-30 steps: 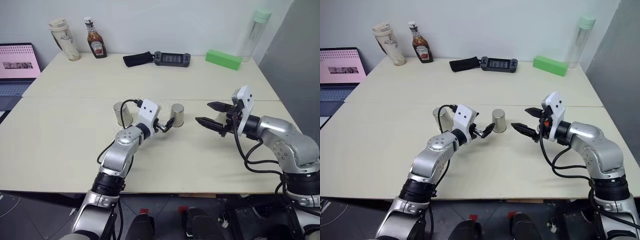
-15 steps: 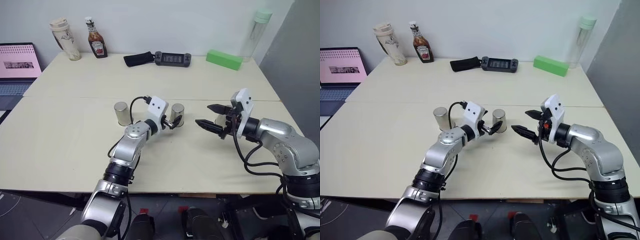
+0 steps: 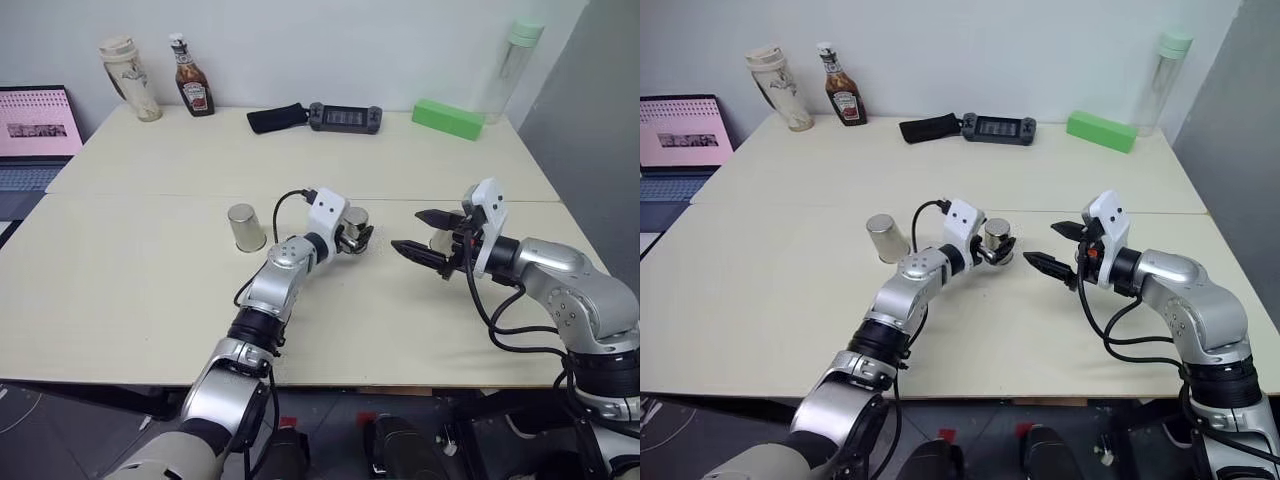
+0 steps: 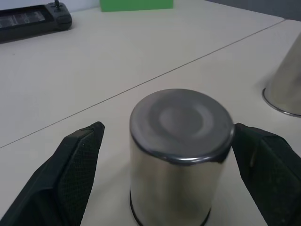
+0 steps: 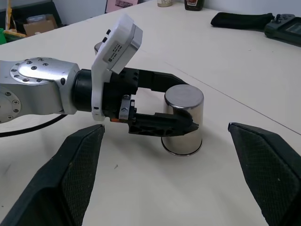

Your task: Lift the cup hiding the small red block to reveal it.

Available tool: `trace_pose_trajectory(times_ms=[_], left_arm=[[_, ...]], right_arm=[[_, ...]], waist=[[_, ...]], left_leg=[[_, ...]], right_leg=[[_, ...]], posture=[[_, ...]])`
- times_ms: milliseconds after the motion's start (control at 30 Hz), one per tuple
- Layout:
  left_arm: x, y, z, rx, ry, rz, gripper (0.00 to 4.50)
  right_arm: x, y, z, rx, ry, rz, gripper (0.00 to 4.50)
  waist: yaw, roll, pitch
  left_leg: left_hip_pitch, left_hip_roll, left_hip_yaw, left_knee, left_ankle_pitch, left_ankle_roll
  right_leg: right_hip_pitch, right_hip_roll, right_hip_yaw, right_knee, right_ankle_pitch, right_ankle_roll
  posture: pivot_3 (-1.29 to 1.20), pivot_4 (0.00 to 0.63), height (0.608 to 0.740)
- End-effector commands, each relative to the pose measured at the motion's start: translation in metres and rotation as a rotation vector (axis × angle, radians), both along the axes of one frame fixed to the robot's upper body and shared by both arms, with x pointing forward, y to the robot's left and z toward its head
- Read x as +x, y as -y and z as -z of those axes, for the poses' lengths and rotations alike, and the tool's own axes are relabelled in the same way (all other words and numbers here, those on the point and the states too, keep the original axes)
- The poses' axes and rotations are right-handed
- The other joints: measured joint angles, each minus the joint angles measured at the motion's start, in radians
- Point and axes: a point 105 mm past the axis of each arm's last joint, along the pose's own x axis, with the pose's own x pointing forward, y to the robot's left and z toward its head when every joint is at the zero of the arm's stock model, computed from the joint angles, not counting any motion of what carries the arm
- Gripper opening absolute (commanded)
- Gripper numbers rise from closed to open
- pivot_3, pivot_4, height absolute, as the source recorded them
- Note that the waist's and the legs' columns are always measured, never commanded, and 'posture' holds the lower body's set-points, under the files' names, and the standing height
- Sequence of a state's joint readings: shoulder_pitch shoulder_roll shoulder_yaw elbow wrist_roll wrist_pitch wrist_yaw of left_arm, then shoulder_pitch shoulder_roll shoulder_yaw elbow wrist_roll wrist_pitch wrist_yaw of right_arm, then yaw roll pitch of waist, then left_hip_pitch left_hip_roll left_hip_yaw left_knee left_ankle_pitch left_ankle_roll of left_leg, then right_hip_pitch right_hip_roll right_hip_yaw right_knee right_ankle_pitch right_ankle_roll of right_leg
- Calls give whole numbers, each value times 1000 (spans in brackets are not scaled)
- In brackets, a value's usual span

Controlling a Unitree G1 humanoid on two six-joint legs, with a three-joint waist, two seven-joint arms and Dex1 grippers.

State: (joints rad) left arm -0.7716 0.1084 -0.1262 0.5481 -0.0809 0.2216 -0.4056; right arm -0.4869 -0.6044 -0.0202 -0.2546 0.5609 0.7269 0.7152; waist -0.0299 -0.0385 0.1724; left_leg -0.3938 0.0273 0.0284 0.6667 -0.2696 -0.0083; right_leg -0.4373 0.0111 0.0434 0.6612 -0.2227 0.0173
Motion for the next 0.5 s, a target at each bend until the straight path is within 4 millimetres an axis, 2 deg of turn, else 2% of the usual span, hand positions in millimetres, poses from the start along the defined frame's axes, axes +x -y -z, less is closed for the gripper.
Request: trace_pose_trajectory(times_ms=[33, 233, 500], left_arm=[[3, 12, -19, -37, 58, 36, 4071], [3, 17, -17, -44, 48, 49, 2711], [1, 4, -25, -54, 70, 41, 2634]], right_arm=[[-4, 0, -15, 10, 66, -1, 4500], [-4, 0, -17, 13, 72, 3, 4500], [-5, -2, -17, 17, 73, -5, 4500]], waist=[[1, 0, 0], [0, 0, 0], [0, 0, 0]], left_leg=[[0, 0, 0, 0, 0, 0], [-1, 0, 0, 0, 0, 0], [0, 0, 0, 0, 0, 0]], right_leg=[[0, 0, 0, 0, 0, 0], [0, 0, 0, -1, 0, 0], [0, 0, 0, 0, 0, 0]], posture=[[0, 150, 740], [0, 150, 740], [0, 150, 740]])
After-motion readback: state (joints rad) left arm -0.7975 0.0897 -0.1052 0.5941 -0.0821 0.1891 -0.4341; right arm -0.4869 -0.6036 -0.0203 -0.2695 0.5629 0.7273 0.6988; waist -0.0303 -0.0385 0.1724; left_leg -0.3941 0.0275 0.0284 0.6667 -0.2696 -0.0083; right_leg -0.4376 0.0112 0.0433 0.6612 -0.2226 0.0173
